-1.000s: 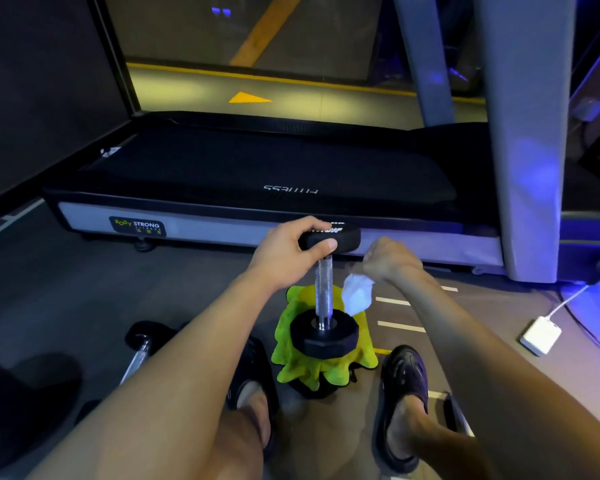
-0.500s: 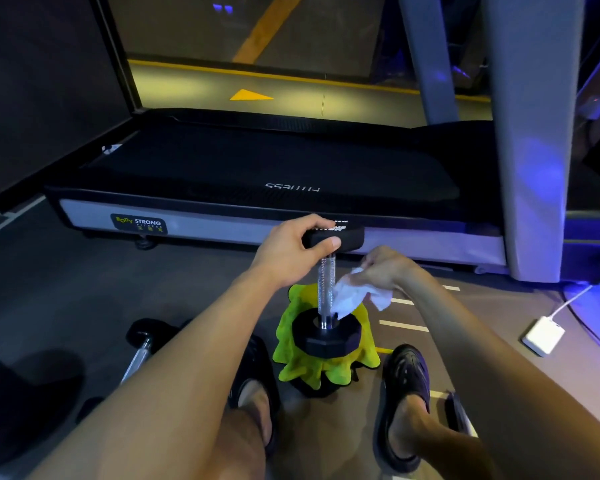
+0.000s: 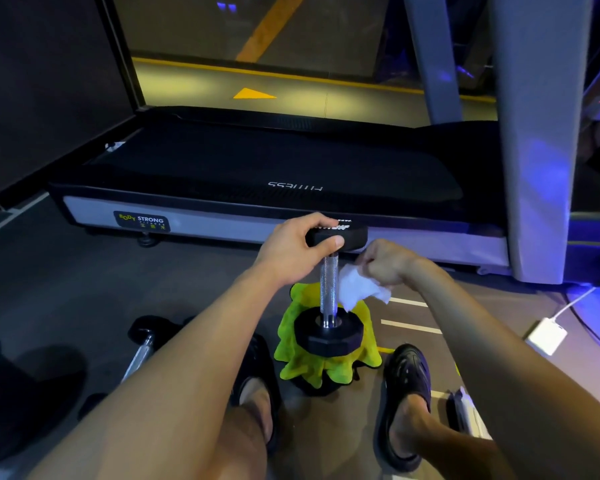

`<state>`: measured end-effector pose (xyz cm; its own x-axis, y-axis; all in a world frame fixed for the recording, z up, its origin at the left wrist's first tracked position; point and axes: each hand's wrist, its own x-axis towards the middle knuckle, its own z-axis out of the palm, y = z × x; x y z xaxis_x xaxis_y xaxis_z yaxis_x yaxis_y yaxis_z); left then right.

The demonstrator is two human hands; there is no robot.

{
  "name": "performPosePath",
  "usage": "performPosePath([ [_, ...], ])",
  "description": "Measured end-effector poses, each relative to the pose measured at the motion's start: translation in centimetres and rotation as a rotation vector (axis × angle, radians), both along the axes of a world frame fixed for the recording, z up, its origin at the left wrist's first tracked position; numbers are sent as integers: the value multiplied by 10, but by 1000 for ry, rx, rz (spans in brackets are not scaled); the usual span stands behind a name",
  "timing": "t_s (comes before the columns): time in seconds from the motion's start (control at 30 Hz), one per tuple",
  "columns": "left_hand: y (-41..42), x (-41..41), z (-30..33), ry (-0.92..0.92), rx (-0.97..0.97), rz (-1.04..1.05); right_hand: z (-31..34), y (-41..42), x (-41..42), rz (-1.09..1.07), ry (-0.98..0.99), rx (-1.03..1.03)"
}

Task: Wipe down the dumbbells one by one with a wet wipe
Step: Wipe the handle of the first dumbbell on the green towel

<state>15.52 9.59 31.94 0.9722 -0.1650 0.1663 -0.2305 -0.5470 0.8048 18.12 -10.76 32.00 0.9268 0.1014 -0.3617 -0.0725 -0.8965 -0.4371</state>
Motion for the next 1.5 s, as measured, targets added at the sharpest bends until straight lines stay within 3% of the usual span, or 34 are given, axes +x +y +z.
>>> performPosePath([
  [0.27,0,0,-1,-12,5,2,2,5,-10,-100,45,165],
  [0.4,0,0,-2,-23,11,-6,-9,3,-12,-185,122,422],
  [0.53,0,2,-3,-15,38,-9,-25,-6,-8,-225,-189,-96],
  [0.7,0,1,-2,-13,38,-13,-24,-9,-11,-215,-208,-99],
  [0.87,0,0,-2,-20,42,-14,-23,-17,-1,-234,-108,122],
  [1.17,1,6,-6,-18,40,-4,-34,11,-16,-462,-283,684],
  [1.27,0,7,-7,-21,38,0,-41,23,-23,-515,-167,904],
  [1.4,0,7,-7,-34,35,-19,-44,20,-27,-516,-198,876],
  [1.5,1,8,-8,-32,29,-30,-38,17,-32,-585,-120,1043],
])
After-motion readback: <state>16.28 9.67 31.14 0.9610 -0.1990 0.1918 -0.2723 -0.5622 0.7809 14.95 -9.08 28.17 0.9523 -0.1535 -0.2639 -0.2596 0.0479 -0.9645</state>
